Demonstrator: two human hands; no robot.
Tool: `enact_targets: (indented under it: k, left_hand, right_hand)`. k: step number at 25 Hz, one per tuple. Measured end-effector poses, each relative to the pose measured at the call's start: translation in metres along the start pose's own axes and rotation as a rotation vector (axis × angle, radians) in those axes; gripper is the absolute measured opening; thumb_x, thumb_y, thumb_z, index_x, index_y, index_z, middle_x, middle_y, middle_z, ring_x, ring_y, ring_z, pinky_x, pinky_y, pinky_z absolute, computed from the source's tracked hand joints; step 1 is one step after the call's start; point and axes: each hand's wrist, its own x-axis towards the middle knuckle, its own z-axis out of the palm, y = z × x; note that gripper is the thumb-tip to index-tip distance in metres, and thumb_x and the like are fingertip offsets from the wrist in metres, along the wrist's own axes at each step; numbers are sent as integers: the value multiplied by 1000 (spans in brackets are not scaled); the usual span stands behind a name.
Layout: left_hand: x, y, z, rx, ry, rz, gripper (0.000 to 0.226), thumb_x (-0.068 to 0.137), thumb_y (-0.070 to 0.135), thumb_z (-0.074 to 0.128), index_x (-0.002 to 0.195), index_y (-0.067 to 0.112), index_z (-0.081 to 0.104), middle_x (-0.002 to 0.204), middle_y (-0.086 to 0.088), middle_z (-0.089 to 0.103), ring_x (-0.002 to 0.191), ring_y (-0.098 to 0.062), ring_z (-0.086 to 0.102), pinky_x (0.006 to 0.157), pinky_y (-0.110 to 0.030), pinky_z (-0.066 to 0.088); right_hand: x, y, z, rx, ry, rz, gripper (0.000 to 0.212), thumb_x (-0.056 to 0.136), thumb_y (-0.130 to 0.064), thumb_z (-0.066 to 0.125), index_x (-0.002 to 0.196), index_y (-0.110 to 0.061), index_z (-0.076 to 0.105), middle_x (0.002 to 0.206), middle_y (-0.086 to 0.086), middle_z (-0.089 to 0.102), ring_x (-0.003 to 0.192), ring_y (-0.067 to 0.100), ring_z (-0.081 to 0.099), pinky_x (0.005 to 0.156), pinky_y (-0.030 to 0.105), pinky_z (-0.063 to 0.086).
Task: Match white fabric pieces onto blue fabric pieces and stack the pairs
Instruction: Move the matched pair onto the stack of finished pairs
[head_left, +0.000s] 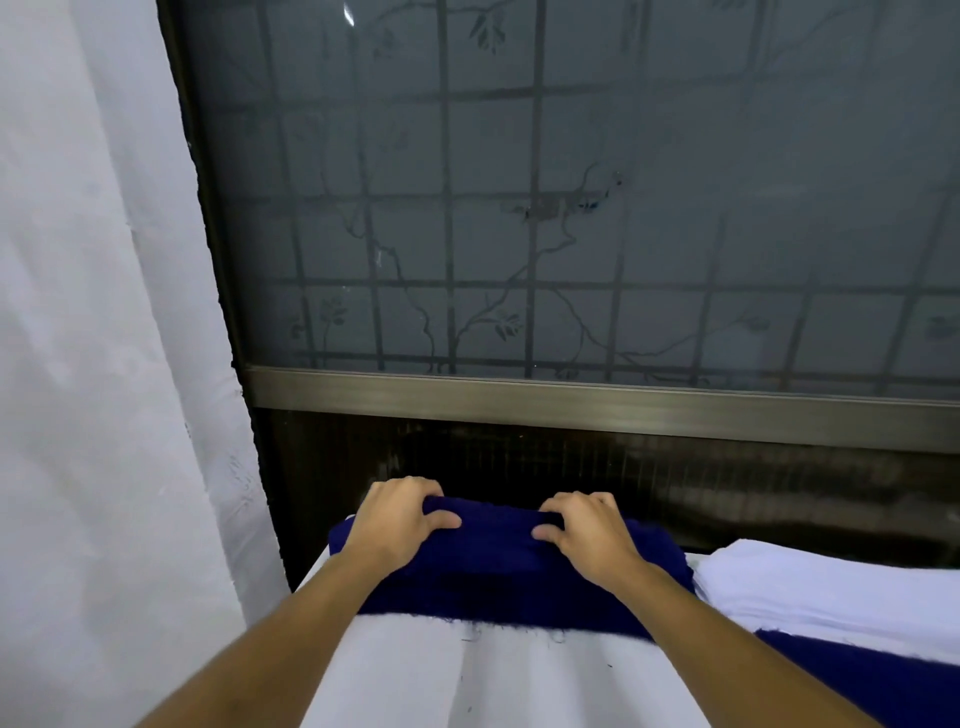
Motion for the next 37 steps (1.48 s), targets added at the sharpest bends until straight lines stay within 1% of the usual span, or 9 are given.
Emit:
enact_targets:
  k: [5,9,15,18,21,22,26,31,37]
  left_hand:
    - [-16,-1,-22,-29,-53,-15,26,88,59,65,107,41,64,96,20,64,88,-4,61,77,-24,55]
    - [-28,12,-38,-33,-129,19,44,82,53,75,120,30,69,118,18,59,105,-2,56,91,-22,50]
    - [-63,44,-49,-418,-120,-129,7,94,36,68,100,33,70,102,8,71,92,-13,70,77,-22,56]
    - [-84,63,-40,-520,-48,-192,9,99,32,62,99,30,71,103,4,72,93,-15,69,81,-27,57]
    - [-106,86,-21,-490,57,-224,11,95,34,67,94,24,70,99,2,70,92,-15,65,74,-31,58]
    - [-112,91,-14,-464,93,-244,17,93,35,70,94,19,70,97,1,69,92,-17,64,74,-33,58]
    - [-135,97,10,-437,139,-265,14,90,27,72,92,13,72,93,-1,69,90,-18,66,74,-31,55]
    - [-168,93,51,-452,38,-301,20,96,25,68,80,14,72,86,-3,72,87,-22,68,72,-32,51]
    - [-219,90,97,-26,-11,-408,36,99,55,51,81,24,54,78,7,63,70,-11,60,59,-28,46]
  right_hand:
    - [-29,34,-44,-64,-21,92,27,99,-41,58,121,-28,68,121,-12,66,117,13,58,112,37,32]
    - [-59,58,-84,-48,0,193,11,96,-38,65,101,-33,73,103,-14,71,101,11,64,98,35,42]
    - [-123,99,-132,275,128,335,13,94,-23,70,82,-28,72,77,-8,73,76,12,67,68,29,52]
    - [-160,109,-145,440,209,381,7,94,-25,70,87,-22,72,79,-6,76,76,13,72,69,29,58]
    - [-198,115,-150,497,265,434,19,93,-29,71,111,-32,65,91,-13,73,78,3,67,67,16,50]
    - [-210,120,-150,473,258,458,7,93,-29,71,93,-30,64,84,-12,73,75,4,68,65,16,50]
    - [-252,138,-141,405,192,534,14,93,-31,70,88,-18,72,81,-3,74,82,18,71,80,40,58]
    - [-306,156,-109,366,180,636,45,90,-31,74,125,-4,66,118,8,69,112,27,63,97,38,51]
    - [-347,160,-84,150,152,644,16,95,-39,66,87,-26,66,82,-13,68,82,12,65,76,32,53]
